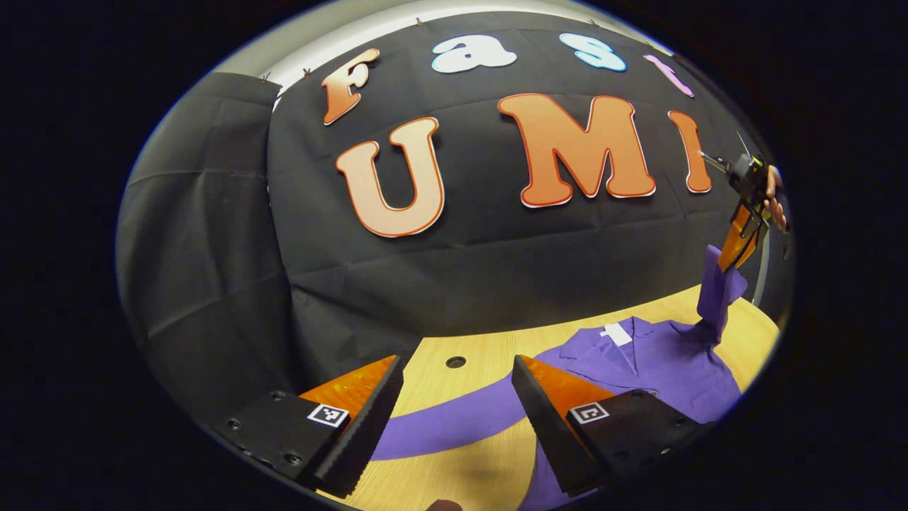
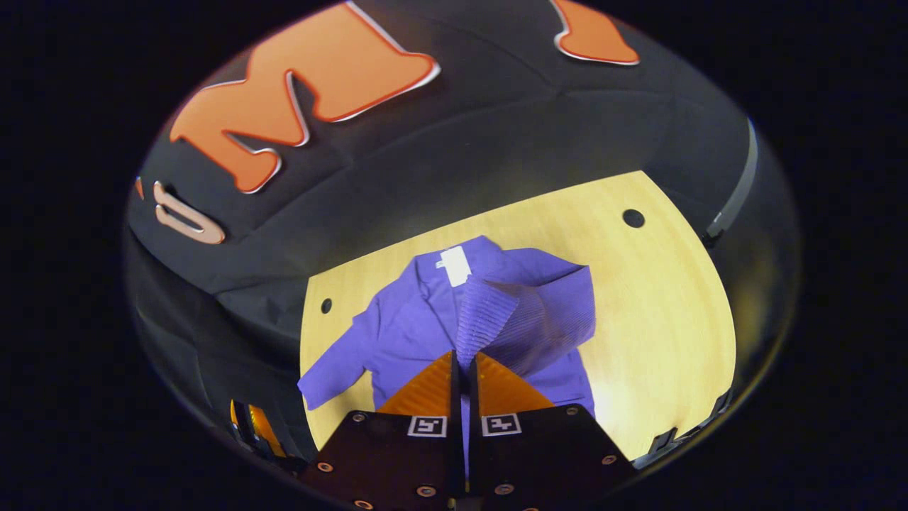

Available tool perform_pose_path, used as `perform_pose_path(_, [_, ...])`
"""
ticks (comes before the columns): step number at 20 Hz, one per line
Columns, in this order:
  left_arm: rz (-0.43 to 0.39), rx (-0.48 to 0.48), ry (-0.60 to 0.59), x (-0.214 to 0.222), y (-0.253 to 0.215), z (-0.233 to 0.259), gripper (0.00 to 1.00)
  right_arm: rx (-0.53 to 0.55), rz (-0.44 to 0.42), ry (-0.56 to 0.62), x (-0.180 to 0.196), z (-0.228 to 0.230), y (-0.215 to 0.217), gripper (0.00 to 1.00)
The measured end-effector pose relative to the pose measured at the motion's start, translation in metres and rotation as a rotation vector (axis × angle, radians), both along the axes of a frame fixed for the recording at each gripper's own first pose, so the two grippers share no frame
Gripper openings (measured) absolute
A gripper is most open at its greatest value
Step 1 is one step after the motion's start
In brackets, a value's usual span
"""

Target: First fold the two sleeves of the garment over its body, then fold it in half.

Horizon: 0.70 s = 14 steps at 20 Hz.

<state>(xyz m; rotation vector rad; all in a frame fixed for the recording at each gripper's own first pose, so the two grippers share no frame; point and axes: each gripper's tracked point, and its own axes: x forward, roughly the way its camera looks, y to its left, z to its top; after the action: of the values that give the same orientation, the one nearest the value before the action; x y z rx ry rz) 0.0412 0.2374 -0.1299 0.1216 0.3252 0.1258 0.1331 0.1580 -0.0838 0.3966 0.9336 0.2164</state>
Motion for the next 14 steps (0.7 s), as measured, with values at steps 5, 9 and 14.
perform_pose_path(5, [0.006,-0.015,0.017,0.002,0.011,-0.012,0.97,0.013,0.063,-0.034,0.006,0.02,0.052,0.03])
perform_pose_path(9, [0.021,-0.026,0.038,0.0,0.028,-0.024,0.97,0.03,0.079,-0.019,0.015,0.013,0.089,0.03])
perform_pose_path(14, [0.045,-0.041,0.08,-0.001,0.047,-0.04,0.97,0.159,0.116,-0.007,0.015,0.01,0.143,0.12])
